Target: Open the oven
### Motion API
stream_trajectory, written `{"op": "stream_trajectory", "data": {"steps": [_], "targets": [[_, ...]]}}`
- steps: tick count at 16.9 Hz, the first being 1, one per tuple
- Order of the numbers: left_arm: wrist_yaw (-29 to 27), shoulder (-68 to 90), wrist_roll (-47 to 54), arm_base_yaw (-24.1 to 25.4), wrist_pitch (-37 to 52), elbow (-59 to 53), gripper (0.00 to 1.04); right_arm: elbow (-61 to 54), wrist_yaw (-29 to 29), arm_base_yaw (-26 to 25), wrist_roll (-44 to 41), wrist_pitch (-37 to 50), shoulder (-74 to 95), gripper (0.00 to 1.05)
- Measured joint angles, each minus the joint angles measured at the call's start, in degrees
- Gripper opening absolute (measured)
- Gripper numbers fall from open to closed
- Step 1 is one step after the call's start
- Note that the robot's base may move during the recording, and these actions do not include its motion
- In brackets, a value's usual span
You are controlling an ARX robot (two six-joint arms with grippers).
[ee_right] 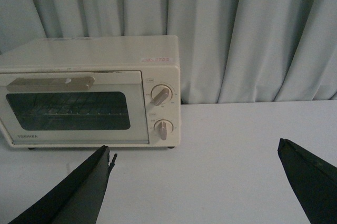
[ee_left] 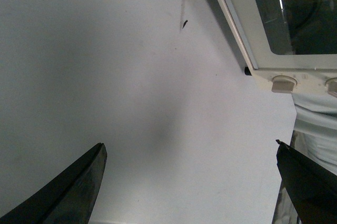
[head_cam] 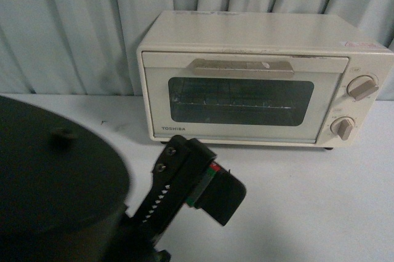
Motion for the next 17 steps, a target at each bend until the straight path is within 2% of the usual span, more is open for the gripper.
{"op": "stream_trajectory", "data": {"steps": [6,16,17], "targets": [[2.54,11.74,-0.96,1.68,4.74,6.54,0.98,0.0,0.0,0.0,0.0,0.0,0.0,0.98],[4.61,24.5,-0.92,8.52,7.3,15.96,0.98,0.0,0.0,0.0,0.02,0.0,0.0,0.98],[5.03,28.41,-2.86,13.11,10.86,17.18,0.98,0.0,0.0,0.0,0.0,0.0,0.0,0.98]]}}
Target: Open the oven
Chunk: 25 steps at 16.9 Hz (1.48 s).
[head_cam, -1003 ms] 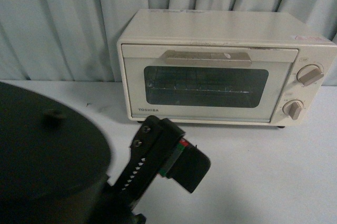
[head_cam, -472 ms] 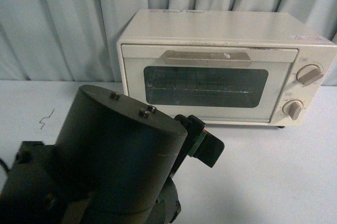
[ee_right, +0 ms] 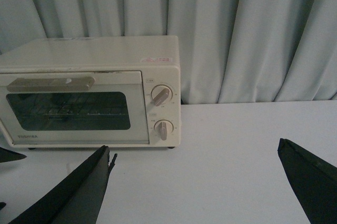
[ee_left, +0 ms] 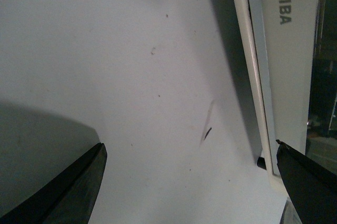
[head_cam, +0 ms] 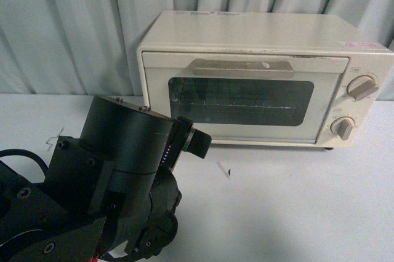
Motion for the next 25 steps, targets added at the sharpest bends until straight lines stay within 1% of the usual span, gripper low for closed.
{"op": "stream_trajectory", "data": {"steps": [2,8,11,25], "targets": [[0.04,1.92,-5.2,0.68,3.65,1.62,0.98,0.0,0.0,0.0,0.0,0.02,0.0,0.98],[-0.5,3.17,-10.12,2.36,9.86,-2.45,0.98,0.0,0.0,0.0,0.0,0.0,0.0,0.98],[-1.36,3.8,-12.59,2.19,12.04,-3.3,0.98,0.0,0.0,0.0,0.0,0.0,0.0,0.98],[-1.92,3.89,-14.19,1.88,12.46,-3.76,0.98,0.0,0.0,0.0,0.0,0.0,0.0,0.98]]}}
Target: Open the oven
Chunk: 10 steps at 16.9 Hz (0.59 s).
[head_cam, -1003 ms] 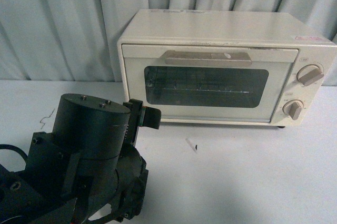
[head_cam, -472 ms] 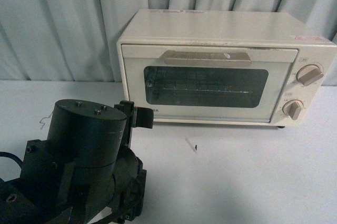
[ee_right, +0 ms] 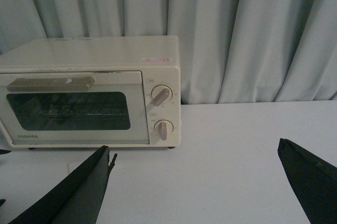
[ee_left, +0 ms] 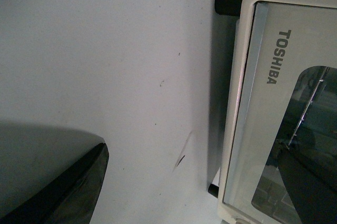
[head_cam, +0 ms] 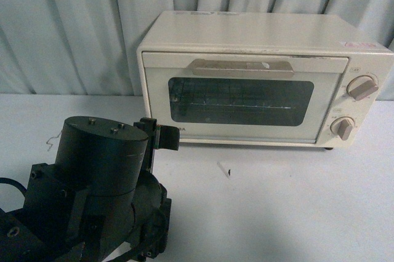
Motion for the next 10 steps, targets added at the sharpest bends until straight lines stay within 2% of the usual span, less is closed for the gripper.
{"op": "stream_trajectory", "data": {"steps": [1,2,3,4,6,8,10], "targets": [[0.0,0.0,0.0,0.0,0.0,0.0,0.98,0.0,0.0,0.0,0.0,0.0,0.0,0.98],[0.0,0.0,0.0,0.0,-0.02,0.0,0.98,1.95,5.05,1.62,3.41,-6.91,1.62,0.98],[-0.07,0.0,0.0,-0.13,0.0,-0.07,0.98,6.75,22.16,4.52,18.56,-17.49,16.55,0.98],[0.0,-0.02,-0.07,-0.15,0.11,-0.2,0.98,5.64,28.79,3.82,22.05,-13.73,20.11,0.98],[-0.04,-0.02,-0.13,-0.11,0.02,-0.2,0.98,6.95,29.57,1.68,20.55,3.34,31.8,0.97],[0.0,-0.02,-0.17,-0.11,0.04,-0.2,0.98,10.51,27.39,1.55,13.42,22.1,49.4,0.74],[-0.02,-0.02,-0.2,-0.11,0.07,-0.2,0.98,15.58,26.53,5.73,9.81,34.18,65.22,0.53]]}}
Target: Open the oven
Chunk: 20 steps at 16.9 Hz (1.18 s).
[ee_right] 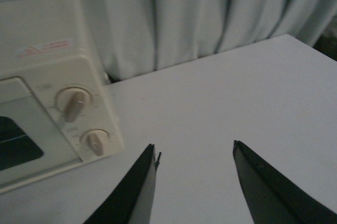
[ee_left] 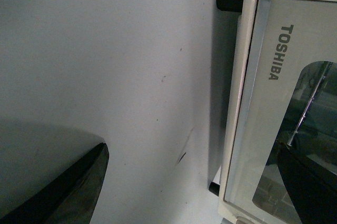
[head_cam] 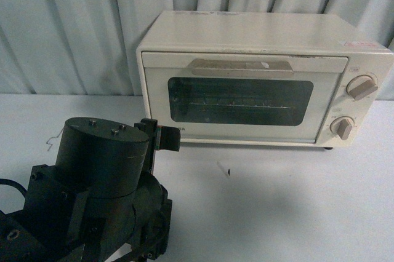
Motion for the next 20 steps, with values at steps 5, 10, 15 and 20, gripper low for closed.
{"op": "stream_trajectory", "data": {"steps": [5,10,15,20], "targets": [[0.04,0.0,-0.07,0.0,0.07,0.02,0.98,15.96,-0.52,11.58,-4.15,6.19,22.93,0.02],[0.02,0.0,-0.11,0.0,0.07,0.02,0.98,27.8,-2.4,15.82,-6.4,5.05,32.98,0.02],[0.02,0.0,-0.11,0.0,0.07,0.02,0.98,32.5,-2.99,18.45,-6.34,4.15,37.16,0.02],[0.02,0.0,-0.11,0.0,0.04,0.02,0.98,36.3,-4.72,20.09,-5.25,4.13,42.23,0.02]]}}
